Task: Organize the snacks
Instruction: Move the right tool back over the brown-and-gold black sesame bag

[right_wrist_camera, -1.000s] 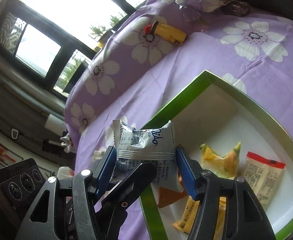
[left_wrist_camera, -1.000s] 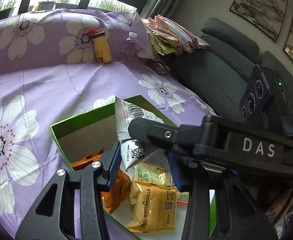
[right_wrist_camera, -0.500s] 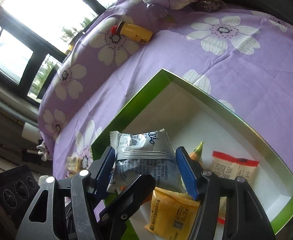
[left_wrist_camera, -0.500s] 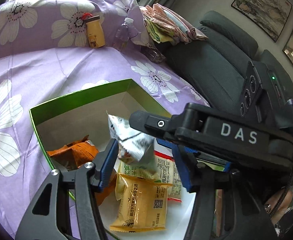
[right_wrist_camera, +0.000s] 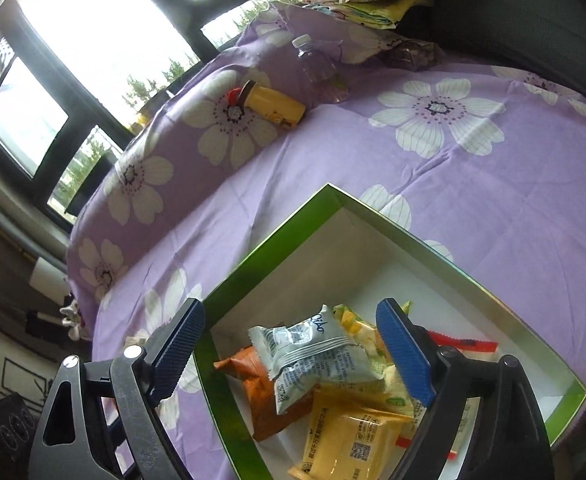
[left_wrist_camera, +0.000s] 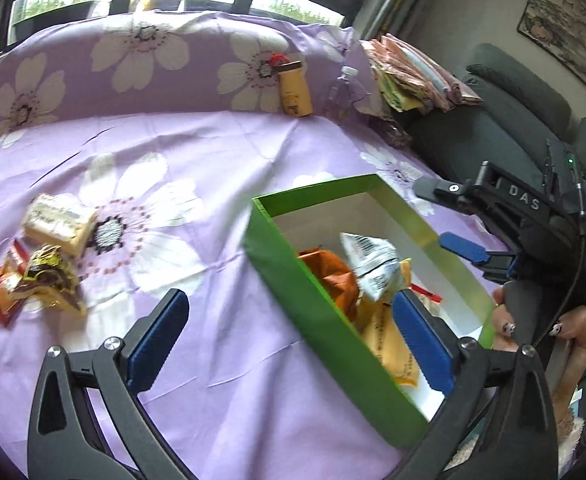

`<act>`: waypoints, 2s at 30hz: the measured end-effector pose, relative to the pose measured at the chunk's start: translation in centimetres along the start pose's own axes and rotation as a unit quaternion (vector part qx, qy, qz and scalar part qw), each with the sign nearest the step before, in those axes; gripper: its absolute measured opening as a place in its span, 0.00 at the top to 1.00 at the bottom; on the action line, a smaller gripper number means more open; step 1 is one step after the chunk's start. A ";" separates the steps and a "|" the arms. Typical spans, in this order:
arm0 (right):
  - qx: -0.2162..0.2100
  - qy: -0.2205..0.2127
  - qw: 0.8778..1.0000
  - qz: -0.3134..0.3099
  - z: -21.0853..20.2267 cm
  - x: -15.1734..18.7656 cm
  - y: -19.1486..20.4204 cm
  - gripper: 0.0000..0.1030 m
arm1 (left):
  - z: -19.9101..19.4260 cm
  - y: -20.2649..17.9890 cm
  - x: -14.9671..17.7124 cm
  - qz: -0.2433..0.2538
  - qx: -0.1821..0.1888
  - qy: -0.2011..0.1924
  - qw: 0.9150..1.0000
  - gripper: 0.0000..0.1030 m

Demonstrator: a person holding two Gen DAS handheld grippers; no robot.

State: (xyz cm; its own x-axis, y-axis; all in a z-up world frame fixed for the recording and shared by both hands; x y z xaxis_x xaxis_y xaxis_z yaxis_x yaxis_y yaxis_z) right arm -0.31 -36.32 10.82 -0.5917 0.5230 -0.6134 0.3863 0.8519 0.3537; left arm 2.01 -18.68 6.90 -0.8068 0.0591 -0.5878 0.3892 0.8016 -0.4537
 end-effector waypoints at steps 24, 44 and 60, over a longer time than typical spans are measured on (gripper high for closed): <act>-0.057 -0.085 0.984 -0.144 0.1 1.4 10.9 0.05 | -9.5 19.3 0.2 -0.173 -0.151 -0.116 0.966 0.01; -0.094 -0.040 0.962 -0.253 4.0 7.7 19.3 0.05 | -11.0 21.0 -0.4 -0.177 -0.181 -0.149 0.956 0.01; -0.119 0.015 0.946 -0.300 5.1 11.3 22.9 0.05 | -12.6 22.9 -0.7 -0.204 -0.174 -0.154 0.951 0.02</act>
State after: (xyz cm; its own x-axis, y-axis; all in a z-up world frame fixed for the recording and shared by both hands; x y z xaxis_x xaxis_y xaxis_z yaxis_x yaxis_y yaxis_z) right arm 5.46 -11.05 8.42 -0.6749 -0.0602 -0.7354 -0.1945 0.9759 0.0986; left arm 5.88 7.06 5.35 -0.6692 -0.4331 -0.6038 -0.1415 0.8720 -0.4687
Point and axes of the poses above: each gripper's, at about its wrist camera, not at the fingertips, and z roughly the way its jaws point, y to its left, x to its underside, the point moved 7 cm from there along z, roughly the way its jaws point, and after that the axes turned 11 degrees about -z, right-handed, at the moved point
